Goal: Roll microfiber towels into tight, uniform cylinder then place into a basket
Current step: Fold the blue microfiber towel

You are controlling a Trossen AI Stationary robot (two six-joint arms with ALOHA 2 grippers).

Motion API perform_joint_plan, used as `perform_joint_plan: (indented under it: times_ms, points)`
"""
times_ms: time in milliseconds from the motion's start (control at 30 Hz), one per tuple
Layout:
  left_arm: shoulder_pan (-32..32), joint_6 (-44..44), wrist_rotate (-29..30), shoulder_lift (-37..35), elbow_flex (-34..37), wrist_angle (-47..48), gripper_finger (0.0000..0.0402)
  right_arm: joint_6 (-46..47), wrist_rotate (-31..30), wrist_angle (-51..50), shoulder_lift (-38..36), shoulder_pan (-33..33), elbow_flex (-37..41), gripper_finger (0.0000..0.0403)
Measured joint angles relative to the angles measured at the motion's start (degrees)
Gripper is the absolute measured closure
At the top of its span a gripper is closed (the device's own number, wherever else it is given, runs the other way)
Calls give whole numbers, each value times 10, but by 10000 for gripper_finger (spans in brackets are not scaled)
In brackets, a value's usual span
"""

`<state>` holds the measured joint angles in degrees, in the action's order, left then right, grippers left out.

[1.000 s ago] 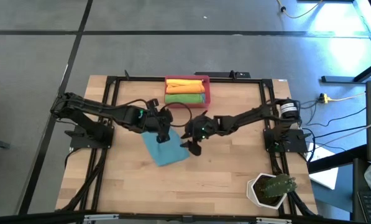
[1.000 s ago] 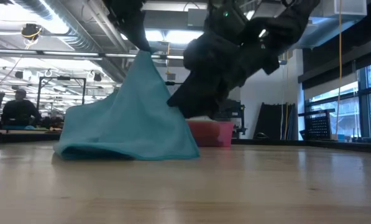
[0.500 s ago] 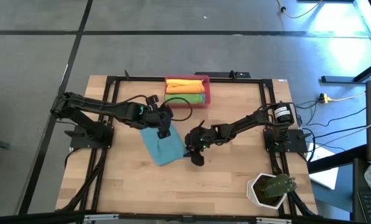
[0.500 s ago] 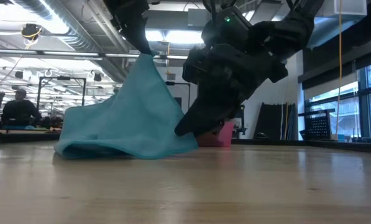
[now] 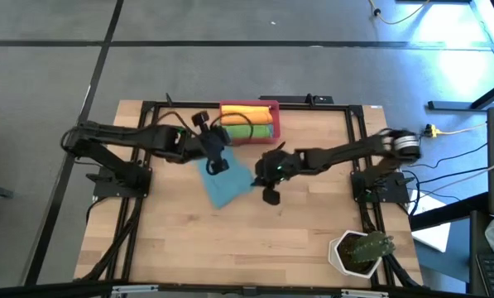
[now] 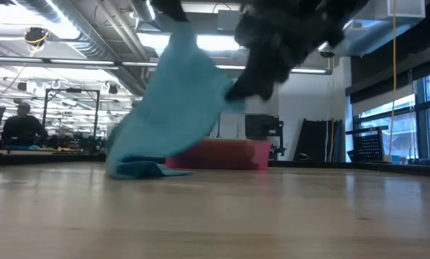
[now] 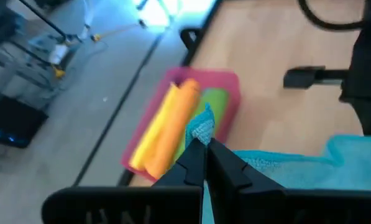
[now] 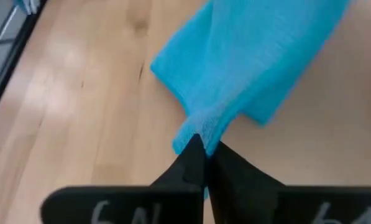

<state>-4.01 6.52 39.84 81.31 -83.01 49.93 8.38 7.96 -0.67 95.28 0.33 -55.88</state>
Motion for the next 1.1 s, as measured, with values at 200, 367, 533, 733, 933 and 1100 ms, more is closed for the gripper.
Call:
perform_joint_plan:
  times_ms: [200,367,533,733,933,1100]
  points:
    - [32,-48,27,-1,-42,-25,401,-43,-131,-127,-150,-3,-23,398]
    - [55,-95,28,-1,-65,-70,401,-63,-210,-197,-247,-8,-53,400]
    - [59,-129,34,-1,-83,-106,401,-74,-220,-226,-300,-14,-83,400]
    - [48,-150,47,-1,-91,-128,401,-87,-234,-269,-310,-13,-126,400]
    - [22,-153,82,-1,-91,-116,401,-87,-234,-291,-310,-13,-141,400]
    - [-24,-141,135,-5,-90,-89,401,-85,-234,-302,-308,1,-141,400]
